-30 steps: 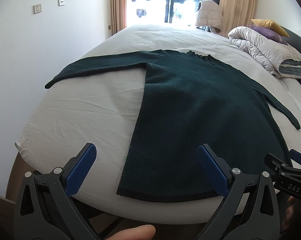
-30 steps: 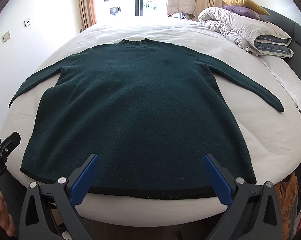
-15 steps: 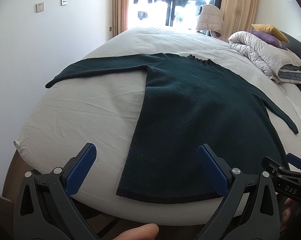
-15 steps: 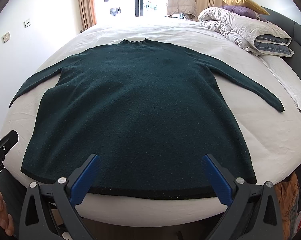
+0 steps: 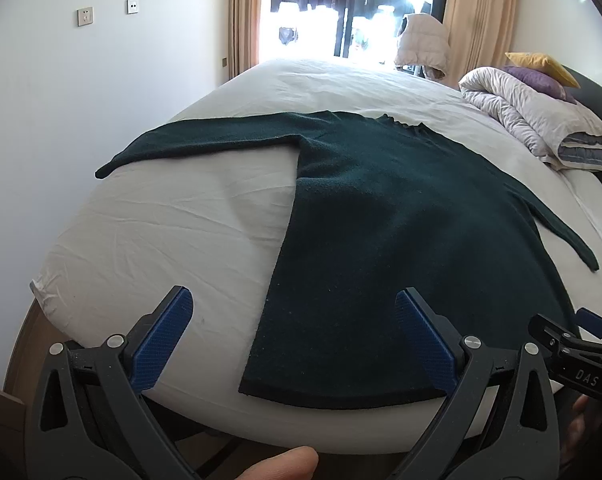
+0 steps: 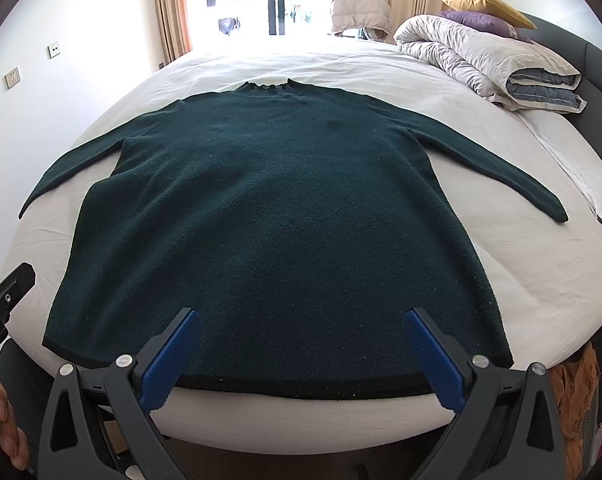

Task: Fold small clothes

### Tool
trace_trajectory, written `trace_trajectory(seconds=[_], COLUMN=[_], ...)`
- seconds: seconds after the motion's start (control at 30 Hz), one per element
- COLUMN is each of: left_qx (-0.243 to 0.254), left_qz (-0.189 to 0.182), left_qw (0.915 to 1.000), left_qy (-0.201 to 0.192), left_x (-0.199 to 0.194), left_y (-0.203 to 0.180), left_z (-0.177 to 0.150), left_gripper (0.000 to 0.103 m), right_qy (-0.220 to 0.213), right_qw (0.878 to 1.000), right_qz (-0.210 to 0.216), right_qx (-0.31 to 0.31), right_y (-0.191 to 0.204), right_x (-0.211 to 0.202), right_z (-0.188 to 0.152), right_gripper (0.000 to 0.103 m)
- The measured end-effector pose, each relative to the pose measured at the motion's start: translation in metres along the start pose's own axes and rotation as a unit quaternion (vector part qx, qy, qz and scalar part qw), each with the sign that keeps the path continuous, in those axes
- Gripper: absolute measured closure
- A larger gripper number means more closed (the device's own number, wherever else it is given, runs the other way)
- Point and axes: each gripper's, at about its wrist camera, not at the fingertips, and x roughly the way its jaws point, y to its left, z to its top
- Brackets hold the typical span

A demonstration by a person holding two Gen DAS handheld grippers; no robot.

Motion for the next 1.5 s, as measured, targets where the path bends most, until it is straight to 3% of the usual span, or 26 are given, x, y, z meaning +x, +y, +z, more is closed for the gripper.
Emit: trace_trajectory(seconds=[0.43, 0.57, 0.7, 0.83, 1.0, 1.1, 1.2, 1.33, 1.5], left_qx=[-0.008, -0.044, -0.076, -0.122, -0.242, -0.321, -0.389, -0.443, -0.487], left_qz=[-0.018, -0.073, -0.159, -0.186, -0.210, -0.242, -0.261, -0.259, -0.255], left_qw=[0.9998, 0.9964, 0.9844, 0.9751, 0.9468, 0.9144, 0.8832, 0.8585, 0.8346], left_qy=[-0.001, 0.004, -0.002, 0.006, -0.033, -0.042, -0.024, -0.011, -0.041], left_x=[0.000, 0.006, 0.014, 0.027, 0.065, 0.104, 0.147, 0.190, 0.217], left_y=[0.003, 0.022, 0.051, 0.088, 0.165, 0.212, 0.247, 0.274, 0.295], left_z=[0.000, 0.007, 0.022, 0.036, 0.061, 0.079, 0.093, 0.103, 0.122], left_gripper=[0.000, 0.000, 0.000, 0.000, 0.000, 0.000, 0.000, 0.001, 0.003], right_qy=[0.000, -0.012, -0.037, -0.061, -0.082, -0.080, -0.068, -0.057, -0.038], right_qw=[1.000, 1.000, 0.998, 0.991, 0.983, 0.982, 0.981, 0.982, 0.981], right_qz=[0.001, 0.012, 0.058, 0.117, 0.164, 0.168, 0.180, 0.181, 0.192], right_qx=[0.000, 0.001, -0.002, 0.010, 0.023, 0.015, 0.015, 0.013, 0.017], right_y=[0.000, 0.000, 0.003, 0.007, 0.016, 0.026, 0.034, 0.039, 0.039], right_x=[0.000, -0.002, -0.007, -0.007, -0.001, 0.005, 0.013, 0.025, 0.040], right_z=[0.000, 0.004, 0.017, 0.038, 0.055, 0.059, 0.058, 0.055, 0.055], right_gripper=[0.000, 0.000, 0.000, 0.000, 0.000, 0.000, 0.000, 0.000, 0.005])
